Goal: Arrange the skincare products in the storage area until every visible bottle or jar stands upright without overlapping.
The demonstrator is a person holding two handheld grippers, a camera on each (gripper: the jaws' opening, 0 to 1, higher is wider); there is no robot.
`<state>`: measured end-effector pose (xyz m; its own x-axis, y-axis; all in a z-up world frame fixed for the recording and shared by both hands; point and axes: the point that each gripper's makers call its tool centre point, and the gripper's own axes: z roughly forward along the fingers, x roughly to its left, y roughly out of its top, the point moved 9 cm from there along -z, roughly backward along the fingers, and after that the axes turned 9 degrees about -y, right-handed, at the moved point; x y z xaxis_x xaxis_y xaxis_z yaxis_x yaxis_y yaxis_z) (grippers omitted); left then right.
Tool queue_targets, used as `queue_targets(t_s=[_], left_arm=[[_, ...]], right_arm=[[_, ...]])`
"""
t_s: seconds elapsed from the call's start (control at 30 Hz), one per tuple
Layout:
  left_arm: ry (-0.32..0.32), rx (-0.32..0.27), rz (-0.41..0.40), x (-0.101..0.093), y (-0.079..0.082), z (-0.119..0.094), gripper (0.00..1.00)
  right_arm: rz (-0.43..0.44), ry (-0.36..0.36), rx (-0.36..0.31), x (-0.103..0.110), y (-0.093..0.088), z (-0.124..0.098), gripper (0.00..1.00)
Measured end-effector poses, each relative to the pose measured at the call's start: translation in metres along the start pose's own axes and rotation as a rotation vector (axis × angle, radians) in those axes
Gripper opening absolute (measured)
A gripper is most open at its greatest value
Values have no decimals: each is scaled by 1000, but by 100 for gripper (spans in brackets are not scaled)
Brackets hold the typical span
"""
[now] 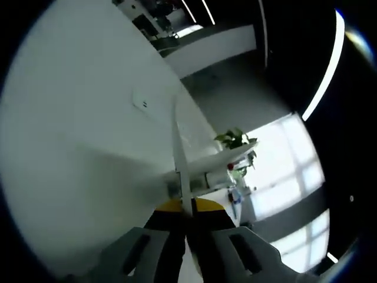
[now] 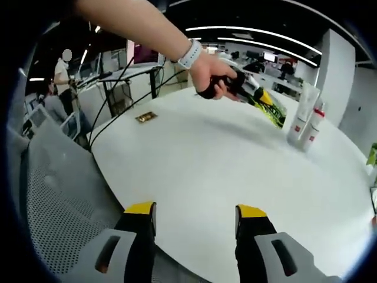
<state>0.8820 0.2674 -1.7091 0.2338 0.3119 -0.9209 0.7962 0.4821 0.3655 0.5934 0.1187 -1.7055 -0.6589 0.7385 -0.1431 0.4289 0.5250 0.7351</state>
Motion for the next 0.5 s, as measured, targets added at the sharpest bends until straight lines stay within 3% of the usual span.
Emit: queue_targets(t_s=[0.5], left_arm=[[31,2,-24,10,0,7,0]], right_arm=[[-11,-3,16,0,-1,0,49]])
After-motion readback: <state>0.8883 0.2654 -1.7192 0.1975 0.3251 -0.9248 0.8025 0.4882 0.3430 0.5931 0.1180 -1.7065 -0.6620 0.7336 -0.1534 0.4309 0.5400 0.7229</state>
